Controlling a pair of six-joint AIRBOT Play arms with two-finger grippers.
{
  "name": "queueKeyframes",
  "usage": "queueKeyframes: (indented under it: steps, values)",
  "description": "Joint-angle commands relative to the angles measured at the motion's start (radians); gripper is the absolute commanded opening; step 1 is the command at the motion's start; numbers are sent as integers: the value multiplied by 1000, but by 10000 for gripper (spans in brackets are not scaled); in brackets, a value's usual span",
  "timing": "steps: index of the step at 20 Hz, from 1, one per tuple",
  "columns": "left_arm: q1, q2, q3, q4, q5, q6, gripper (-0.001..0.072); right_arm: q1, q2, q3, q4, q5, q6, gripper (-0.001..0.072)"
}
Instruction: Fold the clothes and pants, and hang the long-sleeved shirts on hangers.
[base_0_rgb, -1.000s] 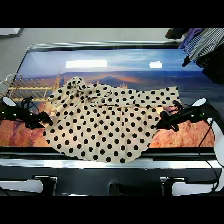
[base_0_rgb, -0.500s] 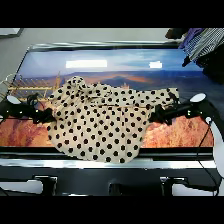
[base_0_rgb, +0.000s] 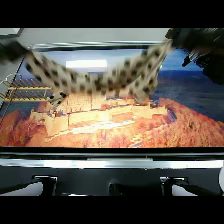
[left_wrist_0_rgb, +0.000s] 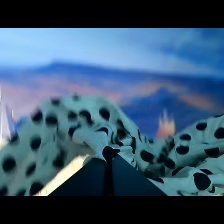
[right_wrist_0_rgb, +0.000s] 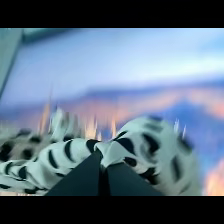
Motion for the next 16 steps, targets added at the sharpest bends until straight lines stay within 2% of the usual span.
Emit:
queueKeyframes:
  steps: [1, 4, 9, 13, 16]
  values:
    - [-2, 143, 189, 21, 151, -96, 23, 2, 145, 192, -246, -135, 134, 27]
    - [3, 324, 113, 73, 186, -161, 23, 2, 339, 150, -349, -116, 152, 27]
    - [5, 534, 62, 246, 113, -246, 24, 2, 551, 150, -489, 1, 164, 27]
    - [5, 572, 61, 294, 52, -293, 23, 2, 581, 150, -506, 46, 234, 27]
    - [4, 535, 61, 290, 28, -292, 23, 2, 529, 150, -506, 95, 348, 28]
